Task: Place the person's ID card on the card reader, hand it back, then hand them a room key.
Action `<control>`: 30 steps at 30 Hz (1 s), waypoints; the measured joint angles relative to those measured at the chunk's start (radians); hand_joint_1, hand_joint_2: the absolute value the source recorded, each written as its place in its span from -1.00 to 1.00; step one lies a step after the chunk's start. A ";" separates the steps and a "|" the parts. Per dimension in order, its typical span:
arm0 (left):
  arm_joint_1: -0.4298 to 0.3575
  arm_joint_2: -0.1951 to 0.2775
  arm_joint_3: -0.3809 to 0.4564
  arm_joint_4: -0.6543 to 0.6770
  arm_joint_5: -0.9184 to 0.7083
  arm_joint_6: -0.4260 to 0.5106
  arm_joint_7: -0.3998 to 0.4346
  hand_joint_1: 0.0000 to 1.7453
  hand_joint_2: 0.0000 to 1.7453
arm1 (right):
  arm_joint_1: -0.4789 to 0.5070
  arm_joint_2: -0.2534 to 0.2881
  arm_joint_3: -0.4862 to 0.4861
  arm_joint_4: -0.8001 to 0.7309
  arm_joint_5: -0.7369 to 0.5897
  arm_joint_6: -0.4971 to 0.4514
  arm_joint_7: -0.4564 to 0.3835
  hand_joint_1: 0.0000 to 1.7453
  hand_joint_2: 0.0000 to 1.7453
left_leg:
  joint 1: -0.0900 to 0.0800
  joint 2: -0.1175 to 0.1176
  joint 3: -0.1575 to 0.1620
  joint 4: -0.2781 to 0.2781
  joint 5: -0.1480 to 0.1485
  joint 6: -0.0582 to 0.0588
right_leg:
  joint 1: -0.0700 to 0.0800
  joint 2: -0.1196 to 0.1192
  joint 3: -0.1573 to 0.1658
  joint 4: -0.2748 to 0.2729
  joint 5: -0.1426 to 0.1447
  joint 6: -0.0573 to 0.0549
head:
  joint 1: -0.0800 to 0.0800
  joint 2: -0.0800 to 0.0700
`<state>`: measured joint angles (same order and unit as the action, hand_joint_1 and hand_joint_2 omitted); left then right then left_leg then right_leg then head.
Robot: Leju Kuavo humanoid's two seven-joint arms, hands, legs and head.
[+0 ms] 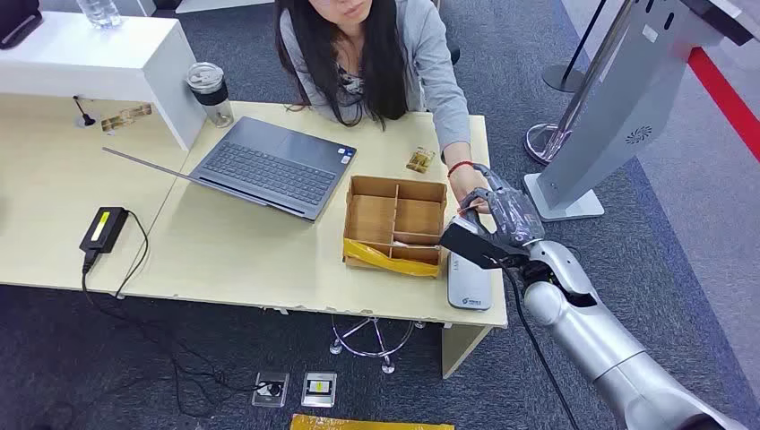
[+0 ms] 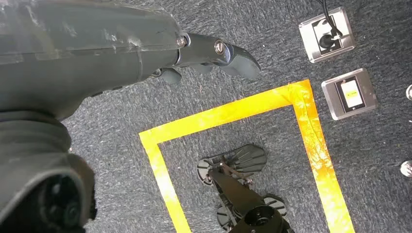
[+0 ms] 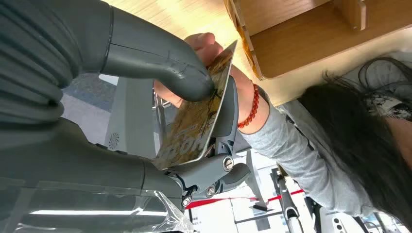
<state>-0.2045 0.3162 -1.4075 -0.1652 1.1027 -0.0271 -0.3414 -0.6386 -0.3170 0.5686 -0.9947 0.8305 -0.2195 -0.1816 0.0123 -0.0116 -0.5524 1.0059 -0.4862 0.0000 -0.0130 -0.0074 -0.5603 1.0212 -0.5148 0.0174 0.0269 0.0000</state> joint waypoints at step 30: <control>0.001 0.000 0.000 0.000 0.007 0.008 0.000 -1.00 -1.00 | 0.102 -0.040 0.015 -0.062 0.004 0.033 0.024 1.00 1.00 | 0.000 0.003 0.001 0.000 0.000 0.000 | 0.000 0.002 -0.001 0.000 0.000 0.000 | 0.000 0.000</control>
<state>-0.2034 0.3166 -1.4076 -0.1652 1.1096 -0.0188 -0.3414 -0.5363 -0.3570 0.5837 -1.0569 0.8343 -0.1865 -0.1576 0.0124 -0.0091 -0.5518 1.0059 -0.4863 -0.0001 -0.0130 -0.0052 -0.5608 1.0210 -0.5148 0.0173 0.0270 0.0000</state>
